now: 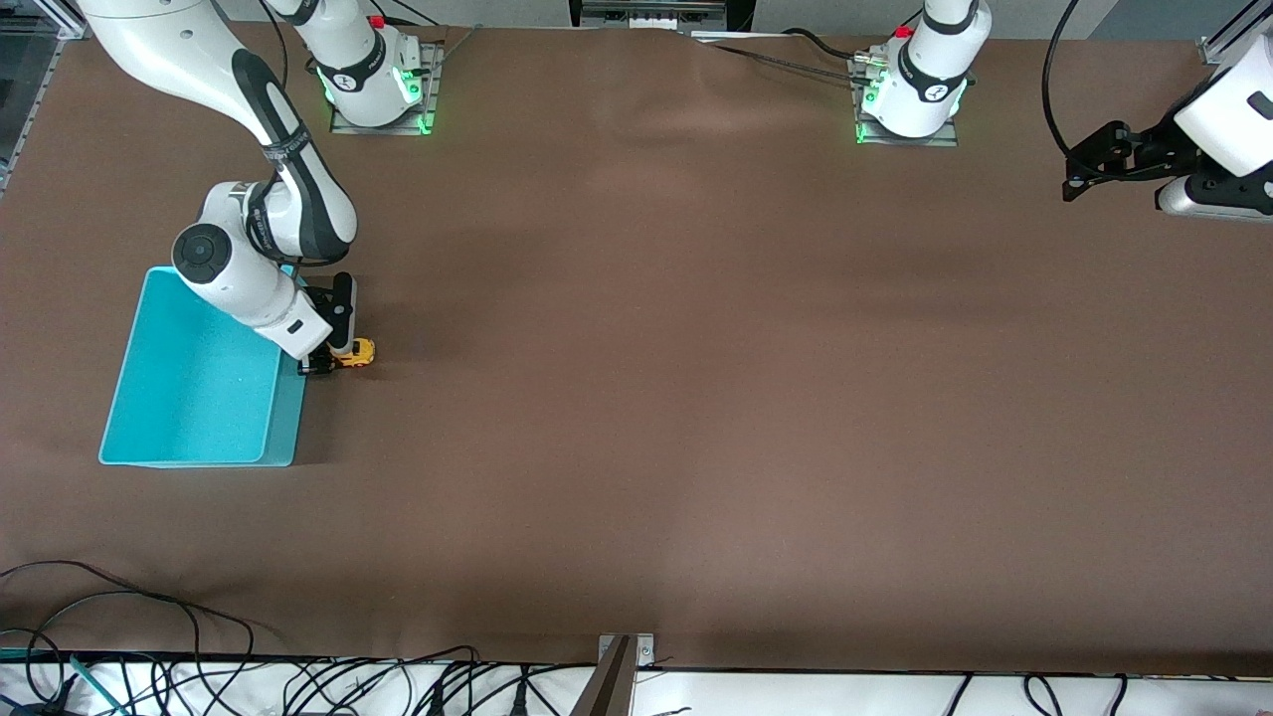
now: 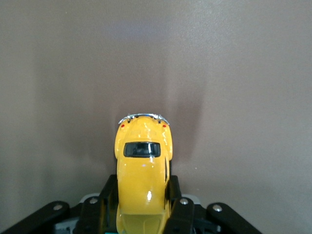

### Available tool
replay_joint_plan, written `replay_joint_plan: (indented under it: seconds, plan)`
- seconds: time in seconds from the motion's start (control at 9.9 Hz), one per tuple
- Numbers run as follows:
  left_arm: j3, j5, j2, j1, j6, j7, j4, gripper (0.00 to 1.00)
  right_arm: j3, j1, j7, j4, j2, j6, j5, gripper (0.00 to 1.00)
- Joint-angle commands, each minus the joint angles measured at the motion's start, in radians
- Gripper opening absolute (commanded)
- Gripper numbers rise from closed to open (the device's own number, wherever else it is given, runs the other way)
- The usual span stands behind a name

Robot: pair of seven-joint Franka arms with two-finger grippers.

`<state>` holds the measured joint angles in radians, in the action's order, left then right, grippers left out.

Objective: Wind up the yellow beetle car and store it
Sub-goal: 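Lift the car with the right gripper over the turquoise bin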

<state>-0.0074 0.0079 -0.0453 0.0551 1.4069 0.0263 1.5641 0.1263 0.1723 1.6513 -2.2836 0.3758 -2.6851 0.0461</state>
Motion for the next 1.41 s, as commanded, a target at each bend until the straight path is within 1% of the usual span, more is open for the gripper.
replay_joint_plan:
  seconds: [0.0, 0.3, 0.4, 0.51, 0.61, 0.71, 0.81, 0.91, 1.01, 1.11, 1.31]
  plan:
    - [-0.006, 0.021, 0.016, 0.002, -0.026, -0.008, -0.039, 1.00, -0.028, -0.004, 0.013, -0.004, -0.049, 0.001, 0.023, 0.00]
    - [-0.006, 0.020, 0.016, 0.000, -0.028, -0.009, -0.038, 1.00, -0.057, -0.004, 0.008, 0.009, -0.110, 0.048, 0.021, 0.00]
    - [-0.006, 0.020, 0.015, 0.002, -0.028, -0.009, -0.038, 1.00, -0.082, -0.004, -0.014, 0.016, -0.142, 0.065, 0.021, 0.00]
    - [-0.006, 0.018, 0.015, 0.000, -0.029, -0.009, -0.038, 1.00, -0.088, -0.004, -0.051, 0.057, -0.155, 0.141, 0.021, 0.00]
    - [-0.006, 0.017, 0.013, 0.000, -0.029, -0.011, -0.036, 1.00, -0.109, -0.002, -0.073, 0.132, -0.156, 0.230, 0.021, 0.00]
    - [-0.006, 0.017, 0.013, 0.002, -0.029, -0.011, -0.038, 1.00, -0.116, -0.001, -0.111, 0.219, -0.155, 0.322, 0.021, 0.00]
    - [-0.008, 0.017, 0.013, 0.002, -0.029, -0.011, -0.036, 1.00, -0.114, 0.004, -0.152, 0.311, -0.144, 0.417, 0.021, 0.00]
    - [-0.008, 0.015, 0.015, 0.002, -0.029, -0.011, -0.038, 1.00, -0.113, 0.004, -0.219, 0.381, -0.143, 0.492, 0.018, 0.00]
    - [-0.008, 0.017, 0.015, 0.002, -0.029, -0.011, -0.038, 1.00, -0.103, 0.001, -0.295, 0.415, -0.146, 0.531, 0.008, 0.00]
    - [-0.008, 0.015, 0.015, 0.002, -0.029, -0.011, -0.038, 1.00, -0.073, -0.002, -0.338, 0.423, -0.153, 0.534, 0.005, 0.00]
    - [-0.008, 0.015, 0.015, 0.002, -0.029, -0.011, -0.038, 1.00, 0.049, -0.005, -0.326, 0.421, -0.144, 0.541, 0.005, 0.00]
